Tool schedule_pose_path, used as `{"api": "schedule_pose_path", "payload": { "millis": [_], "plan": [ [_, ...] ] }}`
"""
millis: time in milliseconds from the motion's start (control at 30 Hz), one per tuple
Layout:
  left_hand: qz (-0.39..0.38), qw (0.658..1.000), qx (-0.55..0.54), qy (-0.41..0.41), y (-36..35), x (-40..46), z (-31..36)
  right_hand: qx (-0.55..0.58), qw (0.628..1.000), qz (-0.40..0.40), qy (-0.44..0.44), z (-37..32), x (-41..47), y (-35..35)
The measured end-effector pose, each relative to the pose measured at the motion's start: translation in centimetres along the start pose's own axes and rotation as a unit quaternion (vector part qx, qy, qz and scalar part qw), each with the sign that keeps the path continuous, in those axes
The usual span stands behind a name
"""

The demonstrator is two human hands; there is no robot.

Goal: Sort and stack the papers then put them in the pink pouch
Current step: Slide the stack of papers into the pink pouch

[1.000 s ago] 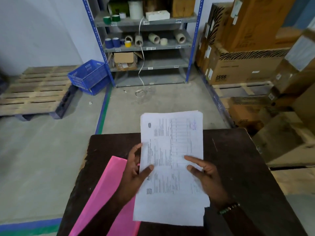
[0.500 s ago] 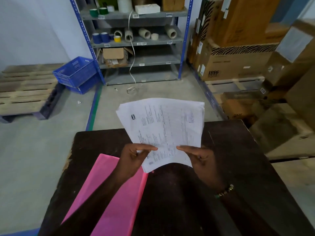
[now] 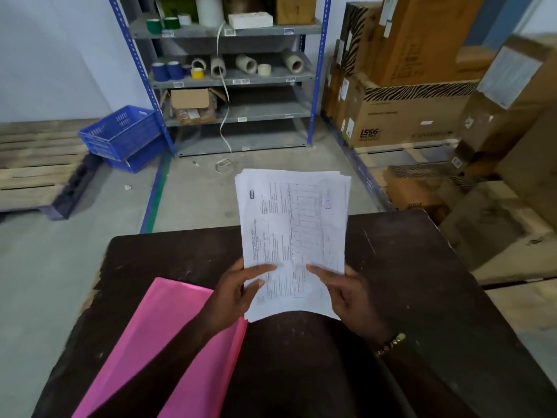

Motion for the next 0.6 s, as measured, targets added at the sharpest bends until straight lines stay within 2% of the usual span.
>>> {"api": "schedule_pose_path", "payload": {
  "millis": [100,200,300,367,500,600],
  "plan": [
    [0.011,0.999,-0.045,0.009,-0.4,-0.1,1.6,0.035,0.997,0.055,-0.032,-1.0,0.2,0.8],
    [-0.023,0.992,-0.109,0.056,0.5,0.1,3.6,0.116,0.982,0.105,-0.103,-2.5,0.9,1.9],
    [-0.083,0.991,-0.083,0.059,2.0,0.2,5.5,0.170,0.970,0.124,-0.118,-3.5,1.7,3.1],
    [-0.081,0.992,-0.073,0.057,2.6,0.2,6.5,0.203,0.961,0.135,-0.130,-4.1,2.2,3.6],
    [-0.071,0.993,-0.064,0.067,3.1,-0.4,7.2,0.174,0.968,0.118,-0.138,-5.0,2.7,4.0],
    [-0.050,0.984,-0.149,0.082,3.9,-0.3,7.8,0.169,0.970,0.109,-0.133,-5.7,2.9,4.5]
  ]
}}
Point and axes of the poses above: each hand's wrist, its own x-axis towards the middle knuckle, its own y-axis out of the back of the hand, z = x × y, the point moved 1 cm from there along x, towards the middle knuckle, and after that the axes turned 6 degrees about y, right-handed, at the moved point
